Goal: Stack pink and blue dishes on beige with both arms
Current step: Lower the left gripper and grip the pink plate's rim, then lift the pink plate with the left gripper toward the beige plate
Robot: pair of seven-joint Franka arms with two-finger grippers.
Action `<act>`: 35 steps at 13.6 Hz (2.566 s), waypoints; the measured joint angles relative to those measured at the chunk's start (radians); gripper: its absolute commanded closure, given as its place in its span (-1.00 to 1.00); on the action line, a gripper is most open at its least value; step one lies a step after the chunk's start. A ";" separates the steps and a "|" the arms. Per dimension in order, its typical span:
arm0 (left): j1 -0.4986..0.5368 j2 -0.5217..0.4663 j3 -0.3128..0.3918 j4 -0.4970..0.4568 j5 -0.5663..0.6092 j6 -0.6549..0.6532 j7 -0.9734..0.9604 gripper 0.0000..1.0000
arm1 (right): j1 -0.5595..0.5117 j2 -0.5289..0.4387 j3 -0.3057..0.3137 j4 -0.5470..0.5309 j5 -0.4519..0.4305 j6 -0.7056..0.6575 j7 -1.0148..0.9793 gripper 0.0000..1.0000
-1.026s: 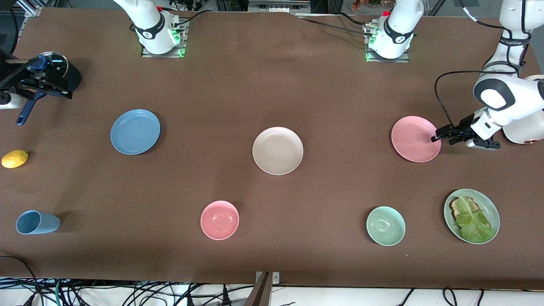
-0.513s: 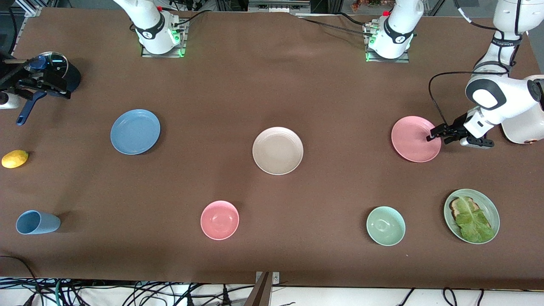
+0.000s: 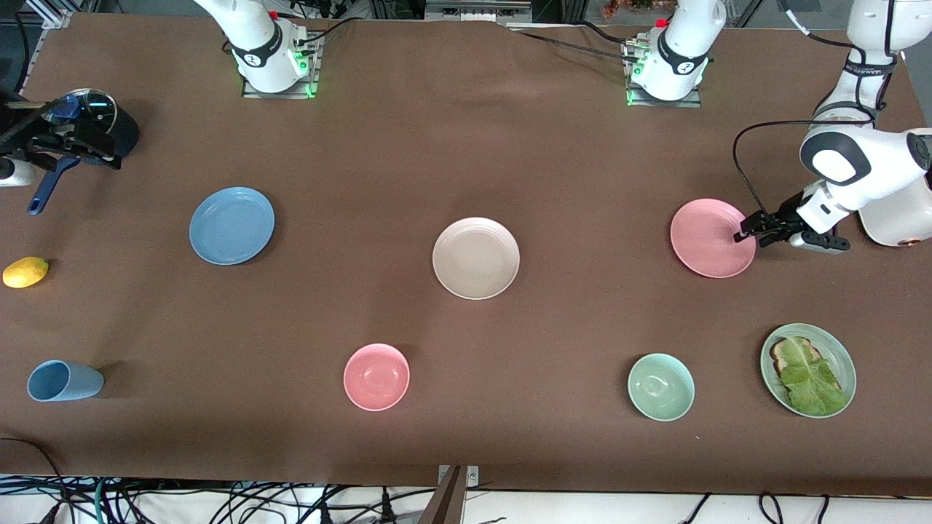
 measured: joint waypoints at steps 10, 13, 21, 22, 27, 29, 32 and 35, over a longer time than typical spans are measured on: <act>0.018 -0.002 0.002 -0.013 -0.030 -0.007 0.017 0.66 | 0.000 0.000 0.000 0.000 0.000 0.000 0.000 -1.00; 0.018 0.000 0.002 -0.017 -0.045 -0.007 0.028 1.00 | 0.000 0.000 0.000 0.000 0.000 0.000 0.000 -1.00; 0.018 0.000 0.002 -0.019 -0.045 -0.006 0.032 1.00 | 0.000 0.000 0.000 0.000 0.000 0.000 0.000 -1.00; 0.018 -0.001 0.002 -0.018 -0.045 -0.006 0.033 1.00 | 0.000 0.000 0.000 0.000 0.000 0.000 0.000 -1.00; 0.013 -0.049 -0.007 -0.007 -0.045 -0.019 0.034 1.00 | 0.000 0.000 0.000 0.000 0.000 0.000 0.000 -1.00; 0.012 -0.070 -0.024 -0.007 -0.045 -0.028 0.028 1.00 | 0.000 0.000 0.000 0.000 0.000 0.000 0.000 -1.00; 0.009 -0.100 -0.095 -0.007 0.003 -0.029 -0.089 1.00 | 0.000 0.000 0.000 0.000 0.000 0.000 0.000 -1.00; 0.009 -0.144 -0.166 -0.007 0.142 -0.030 -0.300 1.00 | 0.000 0.000 0.000 0.000 0.000 0.000 0.000 -1.00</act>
